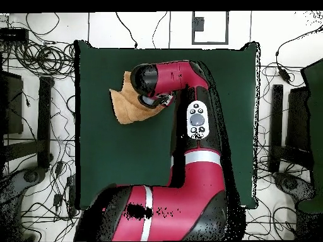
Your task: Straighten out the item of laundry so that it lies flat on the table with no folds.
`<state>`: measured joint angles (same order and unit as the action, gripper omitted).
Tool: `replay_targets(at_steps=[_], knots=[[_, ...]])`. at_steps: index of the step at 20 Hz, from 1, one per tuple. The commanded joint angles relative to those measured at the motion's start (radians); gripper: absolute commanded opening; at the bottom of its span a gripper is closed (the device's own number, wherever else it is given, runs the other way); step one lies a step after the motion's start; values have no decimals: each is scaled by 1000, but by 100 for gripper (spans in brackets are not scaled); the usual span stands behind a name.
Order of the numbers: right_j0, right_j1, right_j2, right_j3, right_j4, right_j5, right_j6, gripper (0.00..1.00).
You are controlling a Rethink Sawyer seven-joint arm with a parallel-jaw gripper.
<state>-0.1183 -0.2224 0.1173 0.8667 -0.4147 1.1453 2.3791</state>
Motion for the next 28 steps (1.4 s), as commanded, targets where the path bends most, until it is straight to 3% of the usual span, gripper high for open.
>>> replay_targets(at_steps=[1,16,24,28], knots=[[30,2,-23,6,-57,54,-80,0],[26,26,-32,-6,-70,48,-98,0],[76,46,-75,-90,-104,200,-112,0],[86,47,-75,-144,-120,329,-177,0]])
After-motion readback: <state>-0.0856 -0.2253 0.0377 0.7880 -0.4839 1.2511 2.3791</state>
